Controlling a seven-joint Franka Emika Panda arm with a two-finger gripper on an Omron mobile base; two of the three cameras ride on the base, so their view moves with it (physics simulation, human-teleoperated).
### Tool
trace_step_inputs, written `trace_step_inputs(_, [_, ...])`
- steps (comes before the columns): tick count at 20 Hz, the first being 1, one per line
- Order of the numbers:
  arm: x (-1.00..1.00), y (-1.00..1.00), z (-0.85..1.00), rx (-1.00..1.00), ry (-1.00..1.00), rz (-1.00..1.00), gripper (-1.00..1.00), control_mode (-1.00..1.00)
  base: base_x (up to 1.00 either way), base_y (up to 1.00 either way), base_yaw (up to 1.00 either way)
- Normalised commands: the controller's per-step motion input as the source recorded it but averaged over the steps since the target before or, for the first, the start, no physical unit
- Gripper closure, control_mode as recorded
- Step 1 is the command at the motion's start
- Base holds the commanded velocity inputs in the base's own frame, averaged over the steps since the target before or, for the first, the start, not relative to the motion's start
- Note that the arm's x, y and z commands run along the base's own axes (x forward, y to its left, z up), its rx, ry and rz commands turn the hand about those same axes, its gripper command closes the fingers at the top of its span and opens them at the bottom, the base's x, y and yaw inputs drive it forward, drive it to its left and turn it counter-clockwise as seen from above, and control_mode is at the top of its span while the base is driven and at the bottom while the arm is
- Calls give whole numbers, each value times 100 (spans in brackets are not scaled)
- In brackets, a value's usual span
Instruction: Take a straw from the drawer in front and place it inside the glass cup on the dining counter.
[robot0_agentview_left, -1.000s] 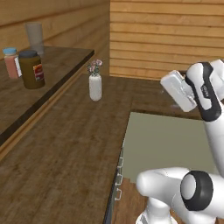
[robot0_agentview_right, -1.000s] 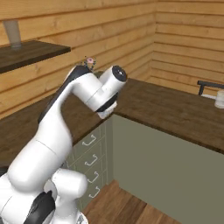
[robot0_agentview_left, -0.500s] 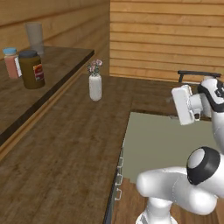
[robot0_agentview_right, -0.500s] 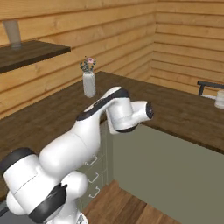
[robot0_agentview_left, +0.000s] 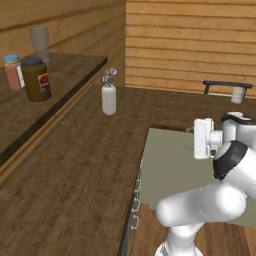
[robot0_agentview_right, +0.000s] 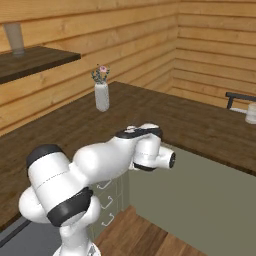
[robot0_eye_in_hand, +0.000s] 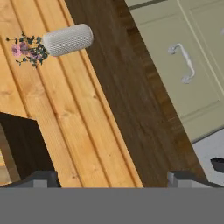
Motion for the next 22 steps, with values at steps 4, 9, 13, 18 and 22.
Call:
trace_step_inputs(4, [21,15,-89,8,-1,0,-100,-100,0,0,0])
trace_step_inputs(9, [3,22,-89,0,-7,0,-100,-100,0,0,0])
trace_step_inputs(13, [6,31,-76,0,-11,0,-100,-100,0,0,0])
trace_step_inputs(18, [17,32,-49,0,-16,0,-100,-100,0,0,0])
trace_step_inputs(22, [42,28,-34,0,-7,0,-100,-100,0,0,0])
